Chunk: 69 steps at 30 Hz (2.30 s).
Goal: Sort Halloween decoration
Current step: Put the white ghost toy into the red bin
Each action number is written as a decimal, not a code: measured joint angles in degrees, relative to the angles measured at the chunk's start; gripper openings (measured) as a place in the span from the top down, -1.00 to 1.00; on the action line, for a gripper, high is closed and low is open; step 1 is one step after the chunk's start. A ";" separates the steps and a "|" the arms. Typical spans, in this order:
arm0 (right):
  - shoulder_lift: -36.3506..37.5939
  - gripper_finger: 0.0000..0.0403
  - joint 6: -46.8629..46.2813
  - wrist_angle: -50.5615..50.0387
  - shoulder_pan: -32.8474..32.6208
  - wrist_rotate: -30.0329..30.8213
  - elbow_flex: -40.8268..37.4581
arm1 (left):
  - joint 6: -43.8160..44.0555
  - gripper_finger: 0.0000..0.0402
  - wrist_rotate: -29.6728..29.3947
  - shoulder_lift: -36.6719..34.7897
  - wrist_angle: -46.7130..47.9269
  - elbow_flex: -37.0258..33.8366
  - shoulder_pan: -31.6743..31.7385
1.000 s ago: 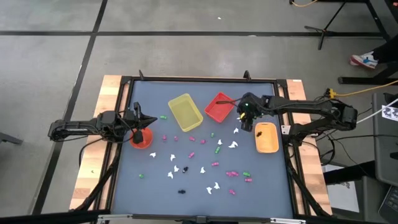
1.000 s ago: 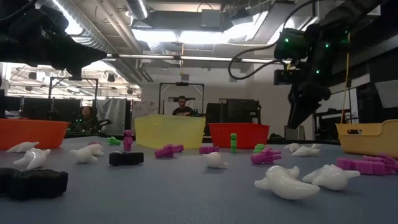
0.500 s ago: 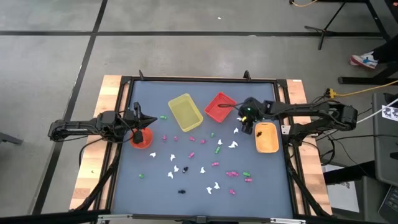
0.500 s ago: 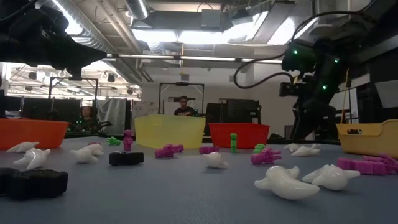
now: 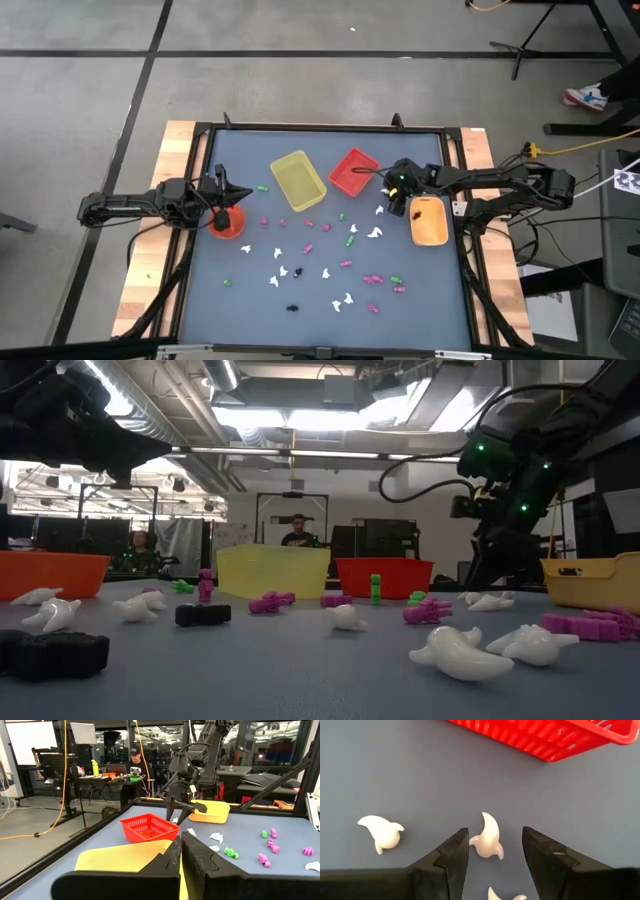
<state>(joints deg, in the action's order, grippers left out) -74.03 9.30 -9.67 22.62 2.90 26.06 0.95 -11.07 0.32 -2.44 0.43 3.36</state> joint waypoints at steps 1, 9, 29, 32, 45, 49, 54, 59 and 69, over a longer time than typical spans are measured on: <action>-0.24 0.10 0.00 0.01 0.01 0.10 0.00 | 0.00 1.00 0.00 0.01 0.00 0.00 0.00; -4.34 0.10 -0.05 1.38 0.02 0.02 0.17 | 0.00 1.00 -0.02 0.02 -0.01 0.00 -0.01; -4.77 0.10 -0.05 0.90 0.02 -0.53 0.13 | 0.00 1.00 -0.01 0.00 0.00 0.00 -0.01; -4.80 0.10 -0.05 0.89 0.02 -0.53 0.11 | 0.00 1.00 -0.01 0.01 -0.02 0.00 -0.01; -4.86 0.39 0.00 0.83 -0.09 -1.54 0.04 | 0.00 1.00 0.00 0.00 -0.02 0.00 0.00; -4.86 0.58 0.02 0.87 -0.09 -2.04 0.02 | 0.00 1.00 -0.01 0.00 -0.01 0.00 -0.01; -4.84 0.71 0.09 0.89 -0.09 -2.43 0.02 | 0.00 1.00 -0.02 0.00 -0.02 0.00 0.00; -4.84 0.68 0.07 0.94 -0.09 -2.44 0.02 | 0.00 1.00 0.00 0.00 -0.01 0.00 -0.01; -5.21 0.63 1.37 -8.75 -0.07 -2.45 6.20 | 0.01 1.00 0.00 0.00 0.00 0.00 -0.02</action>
<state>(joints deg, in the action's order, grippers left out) -79.24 10.67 -18.42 22.55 0.45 32.27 0.96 -11.07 0.32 -2.44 0.43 3.34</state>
